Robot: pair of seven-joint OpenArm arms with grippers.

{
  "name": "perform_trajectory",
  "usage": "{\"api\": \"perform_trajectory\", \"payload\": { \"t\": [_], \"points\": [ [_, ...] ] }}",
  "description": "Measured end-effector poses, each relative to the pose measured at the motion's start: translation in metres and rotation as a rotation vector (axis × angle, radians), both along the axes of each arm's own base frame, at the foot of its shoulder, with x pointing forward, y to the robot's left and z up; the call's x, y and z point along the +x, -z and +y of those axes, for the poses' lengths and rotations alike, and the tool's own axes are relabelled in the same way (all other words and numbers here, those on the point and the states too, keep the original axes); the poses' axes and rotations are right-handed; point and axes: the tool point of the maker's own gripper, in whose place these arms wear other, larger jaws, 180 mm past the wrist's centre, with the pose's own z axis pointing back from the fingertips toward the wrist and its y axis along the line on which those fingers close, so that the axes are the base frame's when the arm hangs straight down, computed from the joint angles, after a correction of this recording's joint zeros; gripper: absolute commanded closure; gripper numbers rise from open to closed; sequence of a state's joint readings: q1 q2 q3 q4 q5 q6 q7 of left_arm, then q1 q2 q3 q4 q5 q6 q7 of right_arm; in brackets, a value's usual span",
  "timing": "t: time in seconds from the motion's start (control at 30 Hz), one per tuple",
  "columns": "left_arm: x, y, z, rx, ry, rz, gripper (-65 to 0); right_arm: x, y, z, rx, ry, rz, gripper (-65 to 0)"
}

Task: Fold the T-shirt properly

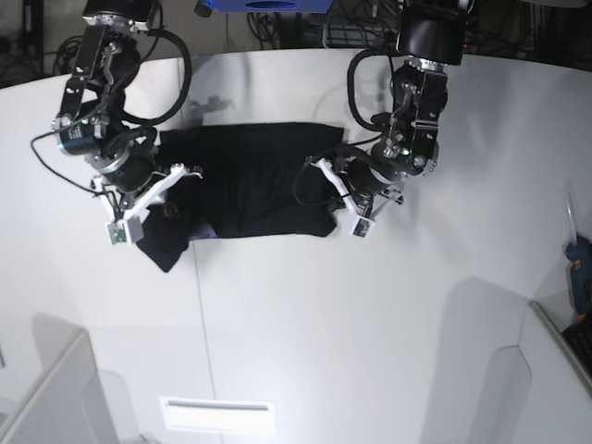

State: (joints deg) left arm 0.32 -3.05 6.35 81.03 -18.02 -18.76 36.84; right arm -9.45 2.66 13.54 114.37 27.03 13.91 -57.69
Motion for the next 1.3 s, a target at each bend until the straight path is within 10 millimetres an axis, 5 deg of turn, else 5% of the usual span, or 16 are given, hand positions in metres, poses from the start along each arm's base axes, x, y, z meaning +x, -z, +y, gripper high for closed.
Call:
{"api": "perform_trajectory", "payload": {
  "t": [0.37,0.7,1.3],
  "points": [
    [0.006,-0.001,-0.027,-0.032,0.018,0.010,0.0,0.003,-0.003,0.014,0.045,0.000,-0.012,0.0],
    [0.006,-0.002,-0.023,-0.033,0.011,0.010,0.0,0.002,-0.005,0.049,0.081,-0.085,-0.013,0.0],
    [-0.004,-0.004,-0.003,0.014,0.016,-0.003,0.0,0.003,0.014,0.072,0.187,-0.044,0.022,0.0]
  ]
}}
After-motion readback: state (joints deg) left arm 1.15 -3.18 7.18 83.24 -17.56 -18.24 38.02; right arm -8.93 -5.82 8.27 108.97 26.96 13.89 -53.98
